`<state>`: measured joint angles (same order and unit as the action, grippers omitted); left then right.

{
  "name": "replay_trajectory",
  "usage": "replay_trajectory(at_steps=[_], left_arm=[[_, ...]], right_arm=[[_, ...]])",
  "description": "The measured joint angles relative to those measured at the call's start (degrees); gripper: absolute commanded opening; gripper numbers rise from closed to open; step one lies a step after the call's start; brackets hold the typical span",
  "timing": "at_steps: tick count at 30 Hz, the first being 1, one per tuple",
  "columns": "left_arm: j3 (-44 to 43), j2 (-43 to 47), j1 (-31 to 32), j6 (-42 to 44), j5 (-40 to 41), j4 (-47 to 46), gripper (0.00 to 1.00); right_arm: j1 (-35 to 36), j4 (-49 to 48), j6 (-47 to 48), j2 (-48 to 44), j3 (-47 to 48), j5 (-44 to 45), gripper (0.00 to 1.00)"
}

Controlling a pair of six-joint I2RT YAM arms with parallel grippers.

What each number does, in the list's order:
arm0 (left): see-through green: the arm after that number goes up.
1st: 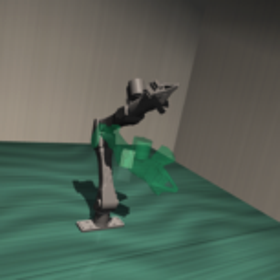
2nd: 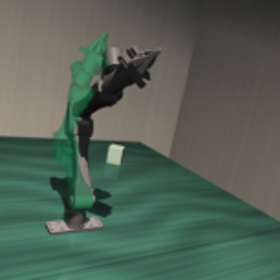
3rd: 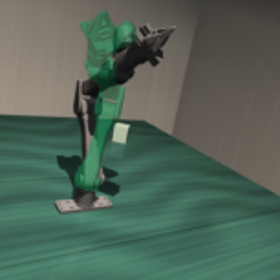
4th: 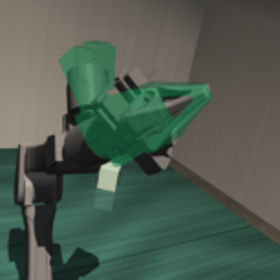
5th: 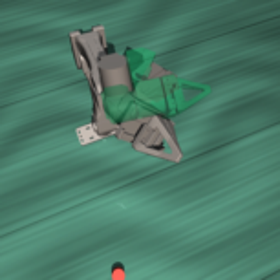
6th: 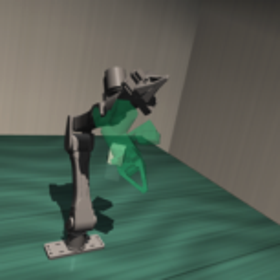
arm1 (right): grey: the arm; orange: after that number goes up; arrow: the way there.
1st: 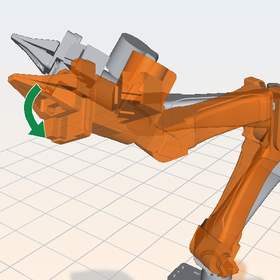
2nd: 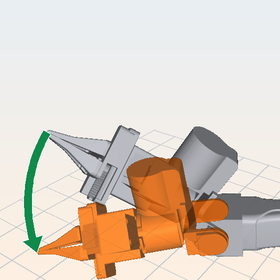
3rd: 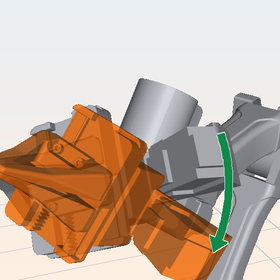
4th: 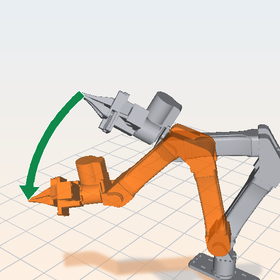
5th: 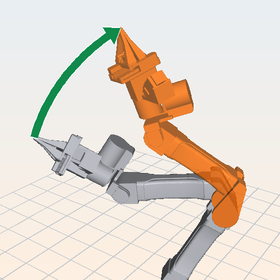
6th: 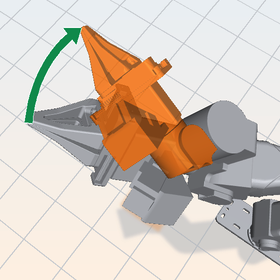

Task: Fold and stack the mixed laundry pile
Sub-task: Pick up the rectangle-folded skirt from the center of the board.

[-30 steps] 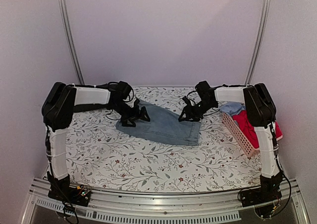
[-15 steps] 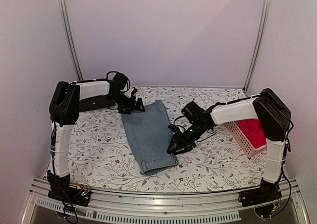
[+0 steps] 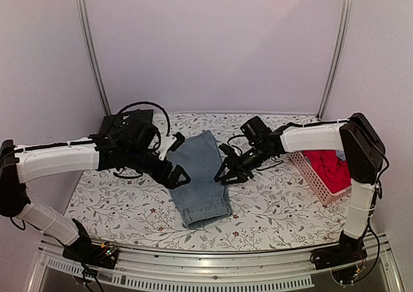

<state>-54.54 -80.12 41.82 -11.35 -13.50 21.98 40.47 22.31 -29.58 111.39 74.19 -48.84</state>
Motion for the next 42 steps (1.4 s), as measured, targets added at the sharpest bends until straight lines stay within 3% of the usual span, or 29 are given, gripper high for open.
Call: replay_trajectory(at_steps=[7,14,21,25,26,29,31,32,36,39,42], left_arm=[[4.94,-0.61,19.41,1.05,15.65,0.07,1.00],[-1.53,-13.77,29.20,2.36,29.46,1.99,1.00],[-8.04,-26.12,35.82,3.89,38.99,3.34,0.97],[-10.82,-29.22,36.13,4.63,45.48,3.23,0.77],[-11.23,-29.90,36.06,4.55,46.93,3.02,0.66],[-11.41,-31.23,35.89,5.29,50.27,3.08,0.23],[-11.41,-32.06,35.76,5.97,50.93,3.37,0.04],[-11.41,-32.26,35.71,6.47,51.15,3.45,0.00],[-11.08,-30.73,35.47,8.46,50.27,3.87,0.00],[-9.88,-26.60,34.91,8.92,46.40,5.38,0.00],[-9.46,-20.46,34.73,9.20,40.72,8.74,0.00]], right_arm=[[1.84,-1.57,2.43,5.53,11.52,-5.86,0.29],[2.54,0.07,6.05,15.80,12.00,-7.74,0.24],[2.54,1.05,9.07,19.32,11.76,-7.43,0.22],[2.51,0.28,10.19,19.61,11.21,-7.96,0.22],[2.51,0.00,10.29,19.61,11.02,-8.20,0.22],[2.47,-1.07,10.58,19.61,10.36,-8.87,0.22],[2.47,-1.53,10.64,19.61,10.14,-9.16,0.22],[2.47,-1.64,10.64,19.61,10.12,-9.25,0.22],[2.49,-1.38,11.10,19.45,10.10,-9.55,0.32],[2.40,0.46,11.74,18.14,10.16,-9.46,0.42],[1.95,2.62,12.33,16.39,11.65,-8.52,0.43]])
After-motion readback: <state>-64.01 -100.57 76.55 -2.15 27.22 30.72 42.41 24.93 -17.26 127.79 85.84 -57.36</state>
